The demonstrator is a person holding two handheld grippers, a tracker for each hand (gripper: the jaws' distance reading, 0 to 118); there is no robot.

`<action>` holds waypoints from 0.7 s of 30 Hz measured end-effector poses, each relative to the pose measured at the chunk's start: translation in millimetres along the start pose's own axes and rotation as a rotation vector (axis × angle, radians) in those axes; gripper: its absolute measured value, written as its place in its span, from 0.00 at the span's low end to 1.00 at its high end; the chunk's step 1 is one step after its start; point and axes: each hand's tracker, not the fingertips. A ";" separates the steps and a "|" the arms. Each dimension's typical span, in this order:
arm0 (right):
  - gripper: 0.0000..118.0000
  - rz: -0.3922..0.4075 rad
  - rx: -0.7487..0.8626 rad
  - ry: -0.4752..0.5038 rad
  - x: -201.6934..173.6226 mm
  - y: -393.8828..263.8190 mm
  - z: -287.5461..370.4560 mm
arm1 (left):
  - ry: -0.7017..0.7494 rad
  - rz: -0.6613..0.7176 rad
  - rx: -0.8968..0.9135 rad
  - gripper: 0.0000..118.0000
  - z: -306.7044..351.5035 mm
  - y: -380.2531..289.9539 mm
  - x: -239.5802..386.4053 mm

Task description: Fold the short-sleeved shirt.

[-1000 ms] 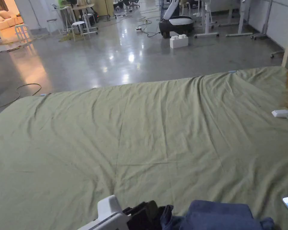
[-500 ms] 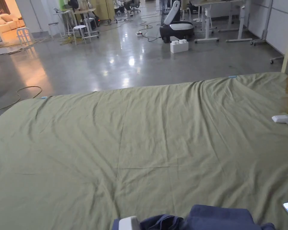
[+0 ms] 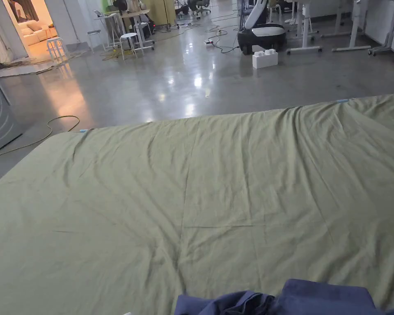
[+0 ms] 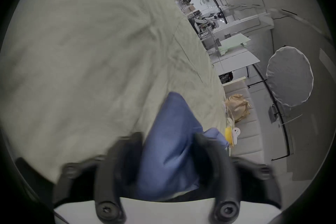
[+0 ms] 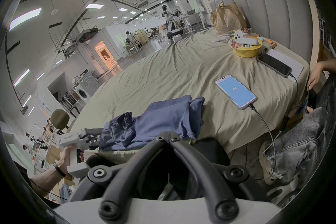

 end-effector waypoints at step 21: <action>0.00 -0.032 0.017 -0.014 7.2 -1.3 -1.4 | -0.025 -0.592 0.139 0.13 59.5 -17.7 160.6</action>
